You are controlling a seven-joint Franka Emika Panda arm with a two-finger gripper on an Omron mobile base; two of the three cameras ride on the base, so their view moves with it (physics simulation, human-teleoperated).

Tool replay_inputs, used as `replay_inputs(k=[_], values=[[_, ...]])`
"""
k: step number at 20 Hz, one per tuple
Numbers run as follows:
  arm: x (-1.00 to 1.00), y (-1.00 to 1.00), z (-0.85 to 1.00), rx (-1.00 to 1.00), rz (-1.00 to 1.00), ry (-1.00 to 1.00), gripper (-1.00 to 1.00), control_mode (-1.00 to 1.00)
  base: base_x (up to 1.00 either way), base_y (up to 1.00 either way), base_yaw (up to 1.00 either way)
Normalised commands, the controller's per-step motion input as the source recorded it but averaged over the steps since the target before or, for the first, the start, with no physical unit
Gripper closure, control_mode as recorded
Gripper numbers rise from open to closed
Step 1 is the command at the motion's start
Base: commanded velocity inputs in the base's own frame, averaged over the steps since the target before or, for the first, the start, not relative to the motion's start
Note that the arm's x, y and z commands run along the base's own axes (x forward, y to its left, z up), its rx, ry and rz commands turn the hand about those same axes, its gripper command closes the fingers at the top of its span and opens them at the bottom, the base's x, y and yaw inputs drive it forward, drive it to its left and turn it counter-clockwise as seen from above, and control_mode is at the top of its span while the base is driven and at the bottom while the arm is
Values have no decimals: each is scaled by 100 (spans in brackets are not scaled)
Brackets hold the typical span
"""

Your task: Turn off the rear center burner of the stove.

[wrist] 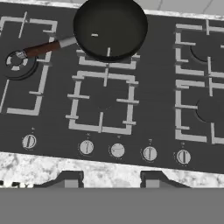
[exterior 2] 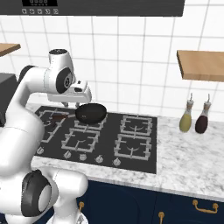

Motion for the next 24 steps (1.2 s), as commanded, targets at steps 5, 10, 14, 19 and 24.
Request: replay_inputs(k=[5,10,14,19,24], values=[[-26,-11,-13,3,-4,1,-100,-100,0,0,0],[-23,-35,-75,9,-35,18,-100,-100,0,0,0],[-12,-14,-81,11,-48,19,-100,-100,0,0,0],[0,0,-84,7,-41,30,-100,-100,0,0,0],[23,0,-80,0,-24,31,-100,-100,0,0,0]])
